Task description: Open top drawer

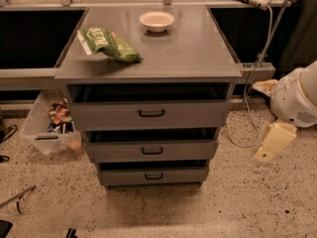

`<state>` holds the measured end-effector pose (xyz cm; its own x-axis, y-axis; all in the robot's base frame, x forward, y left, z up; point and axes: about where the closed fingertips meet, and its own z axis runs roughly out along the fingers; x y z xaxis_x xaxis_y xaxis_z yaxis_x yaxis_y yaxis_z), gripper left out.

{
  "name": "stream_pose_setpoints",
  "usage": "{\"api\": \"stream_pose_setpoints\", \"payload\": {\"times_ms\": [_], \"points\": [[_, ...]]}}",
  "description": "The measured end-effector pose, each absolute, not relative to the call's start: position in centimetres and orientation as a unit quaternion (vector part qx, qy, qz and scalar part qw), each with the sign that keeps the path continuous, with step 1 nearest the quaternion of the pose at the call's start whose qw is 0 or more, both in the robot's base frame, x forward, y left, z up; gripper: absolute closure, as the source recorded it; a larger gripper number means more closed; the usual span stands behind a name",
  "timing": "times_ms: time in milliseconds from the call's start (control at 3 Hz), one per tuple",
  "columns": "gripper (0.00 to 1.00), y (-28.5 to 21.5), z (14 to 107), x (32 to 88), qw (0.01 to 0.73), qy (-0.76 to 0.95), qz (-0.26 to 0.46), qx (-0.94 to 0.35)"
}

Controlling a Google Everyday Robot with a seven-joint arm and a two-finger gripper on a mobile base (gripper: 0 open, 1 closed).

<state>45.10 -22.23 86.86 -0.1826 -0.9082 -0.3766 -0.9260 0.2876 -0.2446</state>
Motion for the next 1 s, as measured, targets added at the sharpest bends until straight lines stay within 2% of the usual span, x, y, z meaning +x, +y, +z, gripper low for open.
{"api": "stream_pose_setpoints", "payload": {"times_ms": [333, 1000], "points": [[0.0, -20.2, 81.9, 46.9, 0.258, 0.736, 0.077, -0.622], [0.0, -19.2, 81.2, 48.2, 0.26, 0.725, 0.087, -0.632]]}}
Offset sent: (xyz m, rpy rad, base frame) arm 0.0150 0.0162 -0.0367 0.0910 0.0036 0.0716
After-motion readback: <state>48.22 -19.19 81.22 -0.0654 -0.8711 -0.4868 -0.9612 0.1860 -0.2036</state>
